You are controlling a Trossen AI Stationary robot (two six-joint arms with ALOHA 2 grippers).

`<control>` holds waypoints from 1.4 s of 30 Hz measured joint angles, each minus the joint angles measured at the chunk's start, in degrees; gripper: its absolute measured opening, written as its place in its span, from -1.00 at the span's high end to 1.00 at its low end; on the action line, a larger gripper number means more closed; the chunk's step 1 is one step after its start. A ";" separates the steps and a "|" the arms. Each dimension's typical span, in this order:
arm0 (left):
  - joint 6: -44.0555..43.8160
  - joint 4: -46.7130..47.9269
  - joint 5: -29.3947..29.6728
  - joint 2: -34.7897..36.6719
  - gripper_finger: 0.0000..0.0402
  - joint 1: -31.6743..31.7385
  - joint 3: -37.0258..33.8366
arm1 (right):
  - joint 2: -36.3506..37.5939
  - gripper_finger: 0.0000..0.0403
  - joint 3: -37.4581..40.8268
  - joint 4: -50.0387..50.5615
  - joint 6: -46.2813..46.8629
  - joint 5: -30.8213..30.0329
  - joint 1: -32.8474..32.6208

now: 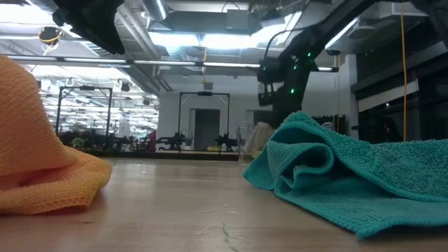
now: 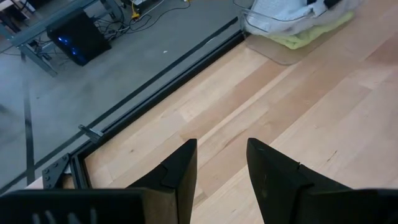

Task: Fold microfiber towels
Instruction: Put the gray microfiber towel into the transparent bin, then fold the blue microfiber towel

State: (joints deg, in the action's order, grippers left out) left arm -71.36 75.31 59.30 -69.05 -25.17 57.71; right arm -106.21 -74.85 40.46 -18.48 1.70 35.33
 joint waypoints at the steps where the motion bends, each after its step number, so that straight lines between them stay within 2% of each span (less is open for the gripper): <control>1: -0.01 0.00 -0.01 0.01 0.34 0.02 0.00 | -1.09 0.14 -0.22 -0.24 -0.04 0.02 0.17; 8: 0.00 0.01 0.01 0.01 0.34 0.02 0.00 | -3.15 0.14 -4.36 4.96 -1.25 -0.35 1.03; 12: -0.01 0.02 0.01 0.01 0.34 0.02 0.00 | -0.62 0.14 -11.29 14.13 -0.20 -0.66 1.01; 15: 0.00 0.02 0.01 -0.01 0.34 0.02 0.02 | 2.04 0.14 -16.70 20.97 4.15 -0.77 0.56; 18: 0.00 0.02 0.01 0.00 0.34 0.02 0.02 | 5.02 0.14 -20.14 28.09 8.12 1.70 -0.79; 21: -0.01 0.02 0.01 -0.01 0.34 0.02 0.02 | 9.36 0.14 -20.12 32.86 11.35 6.24 -3.90; 24: -0.01 0.02 0.01 -0.01 0.34 0.02 0.02 | 14.39 0.14 -16.54 33.98 15.65 8.39 -8.97; 29: -0.01 -0.09 0.01 -0.01 0.34 0.02 0.02 | 23.50 0.14 -3.66 26.58 24.74 8.50 -21.21; 34: -0.01 -1.46 0.01 -0.01 0.34 0.02 0.02 | 29.47 0.14 12.09 11.51 36.22 8.57 -35.44; 39: -0.01 -2.67 0.01 -0.01 0.34 0.02 0.02 | 29.27 0.14 23.12 -7.13 45.20 8.41 -48.49; 42: -0.01 -3.98 0.03 -0.01 0.34 0.02 0.02 | 27.36 0.14 25.63 -15.26 46.97 3.69 -54.78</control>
State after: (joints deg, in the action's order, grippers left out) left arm -71.37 71.33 59.33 -69.06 -25.15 57.74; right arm -78.85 -49.22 25.20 28.49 5.39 -19.46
